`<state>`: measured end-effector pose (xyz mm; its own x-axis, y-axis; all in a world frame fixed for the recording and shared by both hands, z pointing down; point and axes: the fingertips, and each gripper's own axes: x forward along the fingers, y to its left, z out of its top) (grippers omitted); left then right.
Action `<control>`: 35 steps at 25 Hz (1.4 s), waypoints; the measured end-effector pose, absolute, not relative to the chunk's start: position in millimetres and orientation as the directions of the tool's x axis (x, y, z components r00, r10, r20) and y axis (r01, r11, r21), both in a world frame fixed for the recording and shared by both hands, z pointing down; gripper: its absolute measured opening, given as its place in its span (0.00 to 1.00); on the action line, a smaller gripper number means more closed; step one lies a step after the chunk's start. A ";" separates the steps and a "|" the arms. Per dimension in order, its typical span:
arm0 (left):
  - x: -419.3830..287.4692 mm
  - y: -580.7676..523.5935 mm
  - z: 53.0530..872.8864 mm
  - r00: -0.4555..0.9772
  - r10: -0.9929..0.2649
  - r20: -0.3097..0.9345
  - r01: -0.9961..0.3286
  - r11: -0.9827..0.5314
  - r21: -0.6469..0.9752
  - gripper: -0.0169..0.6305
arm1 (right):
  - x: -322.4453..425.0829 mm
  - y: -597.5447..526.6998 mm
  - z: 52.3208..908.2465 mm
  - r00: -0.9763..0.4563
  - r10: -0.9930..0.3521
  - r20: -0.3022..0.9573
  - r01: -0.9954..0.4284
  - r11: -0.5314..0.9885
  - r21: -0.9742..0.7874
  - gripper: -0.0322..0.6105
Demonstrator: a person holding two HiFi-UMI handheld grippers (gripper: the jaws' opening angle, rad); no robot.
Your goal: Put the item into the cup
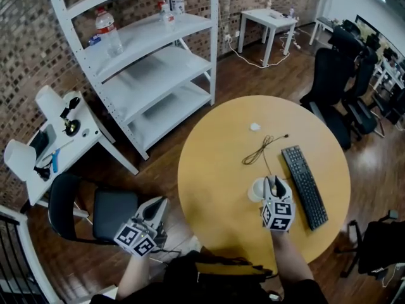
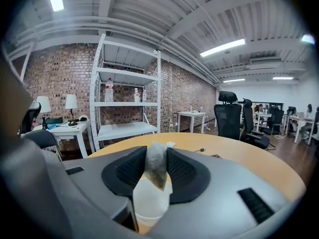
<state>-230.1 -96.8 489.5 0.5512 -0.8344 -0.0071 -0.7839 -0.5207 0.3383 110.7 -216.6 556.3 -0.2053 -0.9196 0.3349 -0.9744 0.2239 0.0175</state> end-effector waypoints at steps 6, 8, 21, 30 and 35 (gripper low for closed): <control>-234.3 -89.3 486.3 0.553 -0.833 0.015 -0.790 -0.519 0.326 0.04 | 111.3 -214.8 574.8 -0.184 -0.918 0.352 -0.981 0.196 -0.001 0.37; -235.3 -89.5 486.5 0.556 -0.831 0.022 -0.791 -0.520 0.323 0.04 | 111.9 -212.2 578.6 -0.185 -0.915 0.357 -0.982 0.187 -0.028 0.37; -180.6 -127.7 469.9 0.667 -0.744 -0.035 -0.710 -0.649 0.274 0.04 | 196.9 -159.4 511.1 -0.088 -0.972 0.218 -0.987 0.055 -0.151 0.37; -113.6 -154.1 455.7 0.775 -0.626 -0.088 -0.590 -0.767 0.253 0.04 | 270.3 -88.9 468.2 0.066 -0.988 0.137 -0.996 -0.074 -0.052 0.25; -78.6 -159.0 452.8 0.817 -0.569 -0.094 -0.535 -0.809 0.245 0.04 | 304.5 -45.6 458.6 0.164 -0.981 0.100 -0.982 -0.172 -0.078 0.07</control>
<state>-78.6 -159.0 452.8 0.8172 -0.5686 -0.0942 -0.5345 -0.8089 0.2450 304.5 -45.6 458.6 0.1643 -0.9814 0.0996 -0.9820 -0.1723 -0.0778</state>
